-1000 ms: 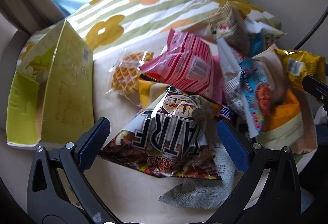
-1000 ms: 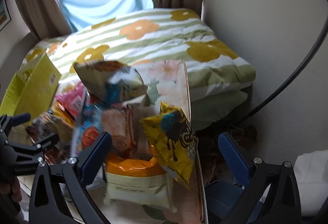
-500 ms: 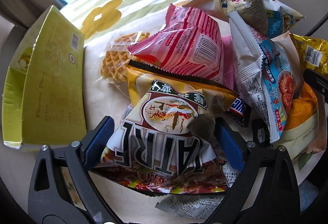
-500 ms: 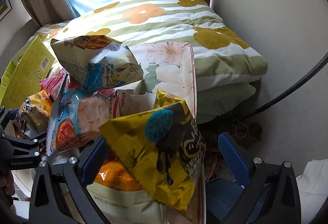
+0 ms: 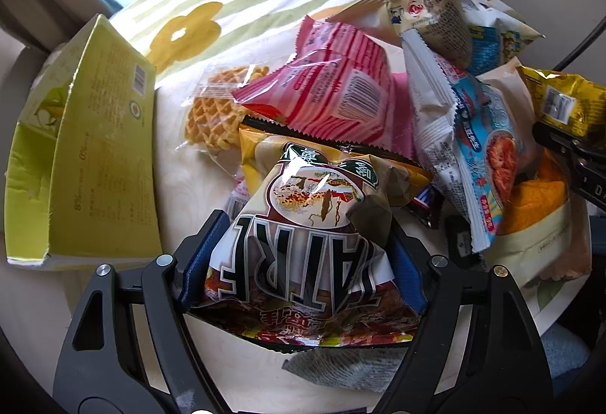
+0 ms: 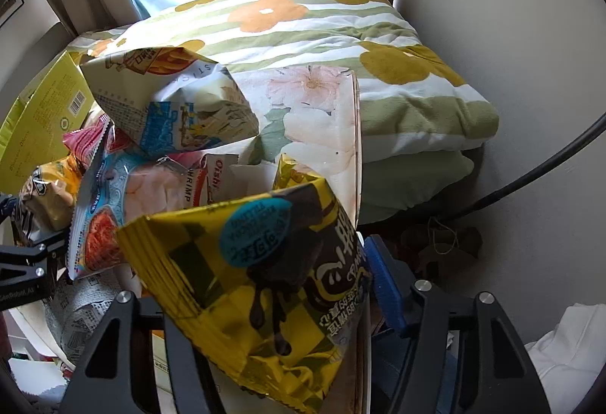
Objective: Organize snacks
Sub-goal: 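Grasp the white chip bag with left tool while right grasps yellow-black bag, then carry both bags over the cardboard box and open both tools to drop them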
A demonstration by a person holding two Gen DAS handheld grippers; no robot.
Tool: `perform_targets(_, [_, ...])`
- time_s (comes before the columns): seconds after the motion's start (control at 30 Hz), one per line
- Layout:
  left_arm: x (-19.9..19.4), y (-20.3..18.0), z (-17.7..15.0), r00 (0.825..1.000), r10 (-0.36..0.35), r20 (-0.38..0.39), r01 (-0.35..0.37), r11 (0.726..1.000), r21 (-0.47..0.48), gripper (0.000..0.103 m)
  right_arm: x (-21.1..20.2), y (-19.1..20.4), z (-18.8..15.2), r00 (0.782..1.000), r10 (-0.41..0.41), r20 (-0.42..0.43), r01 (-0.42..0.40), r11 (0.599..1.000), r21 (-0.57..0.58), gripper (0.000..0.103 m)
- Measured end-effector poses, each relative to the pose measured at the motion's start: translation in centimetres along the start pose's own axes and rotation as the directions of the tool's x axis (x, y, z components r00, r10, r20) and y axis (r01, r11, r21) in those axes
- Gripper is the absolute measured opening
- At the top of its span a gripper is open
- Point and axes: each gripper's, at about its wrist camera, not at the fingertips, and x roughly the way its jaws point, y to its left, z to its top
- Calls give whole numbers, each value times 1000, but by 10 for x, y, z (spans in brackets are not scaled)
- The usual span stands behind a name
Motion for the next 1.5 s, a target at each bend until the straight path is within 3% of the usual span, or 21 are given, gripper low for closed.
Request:
perform_targets(0.37, [-31, 7, -6, 999, -17, 48, 17, 1000, -7, 76, -27, 5, 6, 998, -4, 58, 3, 1000, 14, 54])
perform_targets(0.53, [-54, 24, -10, 993, -47, 110, 49, 999, -22, 76, -48, 11, 9, 995, -43, 86, 41, 999, 24, 54])
perform_targets(0.7, [-81, 52, -8, 976, -80, 204, 87, 996, -27, 76, -77, 29, 16, 989, -75, 127, 70, 997, 41, 54])
perform_targets(0.9, [-113, 109, -6, 947, -94, 308, 113, 993, -44, 76, -114, 78, 37, 977, -77, 200, 72, 997, 29, 54])
perform_targets(1.13, [-137, 197, -4, 923, -55, 380, 101, 989, -103, 76, -134, 166, 75, 965, 28, 261, -22, 999, -25, 54])
perform_targets(1.37, [-130, 298, -11, 923, 5, 384, 70, 981, -180, 76, -117, 265, 104, 961, 112, 252, -83, 989, -123, 54])
perform_targets(1.5, [-111, 349, -17, 936, 20, 352, 59, 975, -212, 76, -99, 316, 115, 962, 147, 231, -109, 980, -168, 54])
